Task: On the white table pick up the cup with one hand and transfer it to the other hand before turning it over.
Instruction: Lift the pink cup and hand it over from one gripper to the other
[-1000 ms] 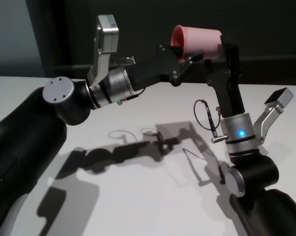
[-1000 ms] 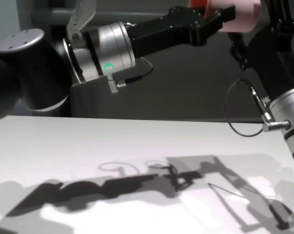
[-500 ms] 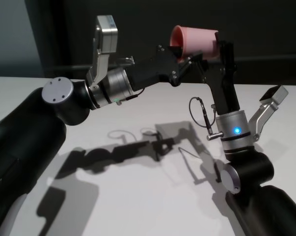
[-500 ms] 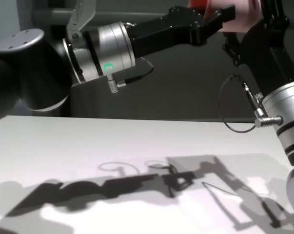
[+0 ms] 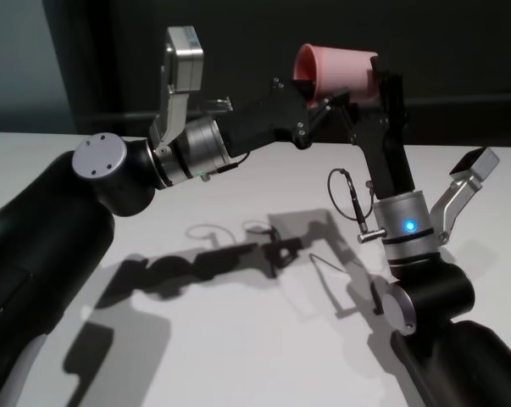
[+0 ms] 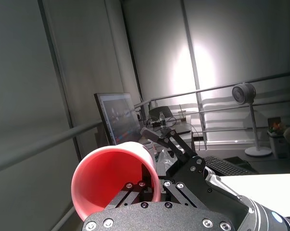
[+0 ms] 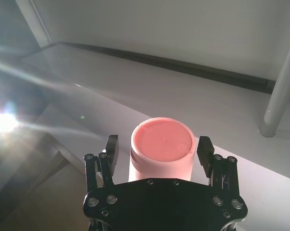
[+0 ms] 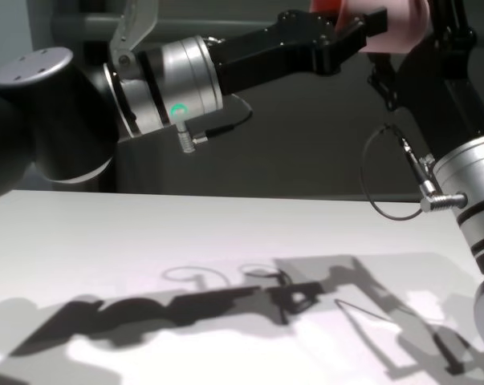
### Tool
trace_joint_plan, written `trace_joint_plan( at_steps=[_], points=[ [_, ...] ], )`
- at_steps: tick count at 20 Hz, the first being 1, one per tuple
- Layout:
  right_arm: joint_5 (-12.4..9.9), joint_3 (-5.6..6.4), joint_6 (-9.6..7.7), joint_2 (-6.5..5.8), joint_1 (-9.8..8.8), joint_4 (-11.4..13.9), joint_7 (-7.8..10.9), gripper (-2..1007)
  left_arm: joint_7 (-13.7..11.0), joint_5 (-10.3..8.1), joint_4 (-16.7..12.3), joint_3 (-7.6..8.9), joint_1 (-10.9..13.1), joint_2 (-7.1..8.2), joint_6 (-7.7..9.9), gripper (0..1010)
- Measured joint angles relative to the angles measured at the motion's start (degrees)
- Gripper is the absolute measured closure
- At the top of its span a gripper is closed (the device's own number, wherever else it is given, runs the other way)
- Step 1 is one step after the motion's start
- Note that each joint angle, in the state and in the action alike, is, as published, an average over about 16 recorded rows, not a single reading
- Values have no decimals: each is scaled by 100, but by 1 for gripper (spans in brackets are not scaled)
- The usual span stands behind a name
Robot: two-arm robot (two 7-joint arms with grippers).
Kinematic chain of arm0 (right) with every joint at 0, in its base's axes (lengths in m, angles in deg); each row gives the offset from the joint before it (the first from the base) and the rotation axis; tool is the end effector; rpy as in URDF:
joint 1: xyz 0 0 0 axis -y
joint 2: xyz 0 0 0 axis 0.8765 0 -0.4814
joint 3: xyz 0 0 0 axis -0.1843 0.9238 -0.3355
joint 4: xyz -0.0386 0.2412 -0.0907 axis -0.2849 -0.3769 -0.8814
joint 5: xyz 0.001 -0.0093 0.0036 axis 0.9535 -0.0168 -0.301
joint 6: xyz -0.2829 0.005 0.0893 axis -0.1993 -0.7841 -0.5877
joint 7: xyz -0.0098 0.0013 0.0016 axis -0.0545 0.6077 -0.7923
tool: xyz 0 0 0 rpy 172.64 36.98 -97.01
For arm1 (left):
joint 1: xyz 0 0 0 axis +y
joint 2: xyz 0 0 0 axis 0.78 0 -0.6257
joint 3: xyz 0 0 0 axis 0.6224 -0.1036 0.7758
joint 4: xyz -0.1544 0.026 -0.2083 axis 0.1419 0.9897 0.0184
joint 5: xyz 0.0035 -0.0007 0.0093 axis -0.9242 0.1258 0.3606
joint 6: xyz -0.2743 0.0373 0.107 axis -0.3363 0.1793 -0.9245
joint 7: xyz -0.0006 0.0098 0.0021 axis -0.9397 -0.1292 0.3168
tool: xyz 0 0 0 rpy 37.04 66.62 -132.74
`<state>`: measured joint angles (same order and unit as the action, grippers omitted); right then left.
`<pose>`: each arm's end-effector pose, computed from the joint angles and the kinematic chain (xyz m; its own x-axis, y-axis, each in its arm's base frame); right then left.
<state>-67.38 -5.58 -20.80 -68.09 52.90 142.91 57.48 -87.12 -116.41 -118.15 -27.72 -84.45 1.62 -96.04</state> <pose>0.4088 0.0686 -0.2897 0.6177 0.2912 -0.7305 0.6772 0.2753 0.6824 0.4829 -0.0587 -0.2062 0.9471 0.2541 0.1960 -0.2128 0.9545 -0.2091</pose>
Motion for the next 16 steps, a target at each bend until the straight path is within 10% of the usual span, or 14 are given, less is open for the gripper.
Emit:
trace_joint_plan(
  at_steps=[16],
  points=[
    [4,-1,7,-6,-6,0,1,216,-4,-1,0,0,0,-1,-1,954]
  ],
)
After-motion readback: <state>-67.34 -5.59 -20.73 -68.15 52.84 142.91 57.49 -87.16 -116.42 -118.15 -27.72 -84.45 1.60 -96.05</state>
